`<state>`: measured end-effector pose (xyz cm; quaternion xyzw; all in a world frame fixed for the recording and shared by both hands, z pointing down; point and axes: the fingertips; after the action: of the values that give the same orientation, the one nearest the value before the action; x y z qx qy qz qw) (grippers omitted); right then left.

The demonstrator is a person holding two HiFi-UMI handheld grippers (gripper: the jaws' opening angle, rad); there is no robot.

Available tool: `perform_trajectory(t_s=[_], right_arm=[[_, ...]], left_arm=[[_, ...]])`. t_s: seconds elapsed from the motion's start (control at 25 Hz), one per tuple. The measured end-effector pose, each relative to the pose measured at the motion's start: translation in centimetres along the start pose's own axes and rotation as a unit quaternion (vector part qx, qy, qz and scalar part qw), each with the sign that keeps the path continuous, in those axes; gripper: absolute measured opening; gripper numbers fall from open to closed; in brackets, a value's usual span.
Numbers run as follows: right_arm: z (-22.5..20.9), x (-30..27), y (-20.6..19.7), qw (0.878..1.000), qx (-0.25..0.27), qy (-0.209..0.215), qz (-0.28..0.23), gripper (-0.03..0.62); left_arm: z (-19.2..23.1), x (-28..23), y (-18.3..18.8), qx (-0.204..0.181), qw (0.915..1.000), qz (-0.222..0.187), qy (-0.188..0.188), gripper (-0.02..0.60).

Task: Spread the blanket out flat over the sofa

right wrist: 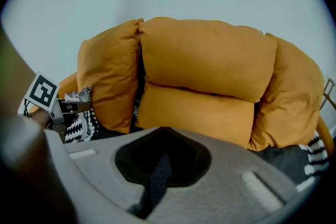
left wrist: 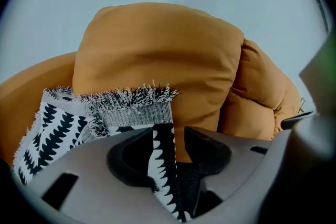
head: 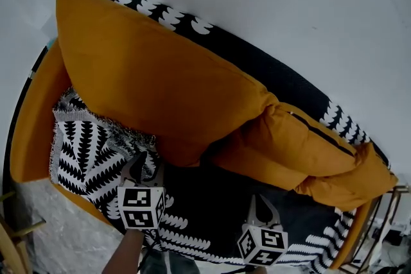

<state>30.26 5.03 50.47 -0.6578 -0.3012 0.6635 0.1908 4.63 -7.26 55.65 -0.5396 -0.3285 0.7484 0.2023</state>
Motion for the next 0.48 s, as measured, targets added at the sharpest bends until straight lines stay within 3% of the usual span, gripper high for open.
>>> perform_trajectory(t_s=[0.48], right_arm=[[-0.9,-0.8,-0.6,1.0,-0.006,-0.007,0.01,0.005]], left_arm=[[0.1,-2.3,0.5,0.02,0.9997,-0.01,-0.005,0.181]])
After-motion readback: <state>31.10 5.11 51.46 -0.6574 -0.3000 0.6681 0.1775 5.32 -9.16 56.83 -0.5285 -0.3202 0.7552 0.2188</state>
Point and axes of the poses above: the fingertips, and each gripper's own axes: x backward along the fingers, z to its left, y out of its top, and after that the axes turned 3 degrees about -z, right-handed
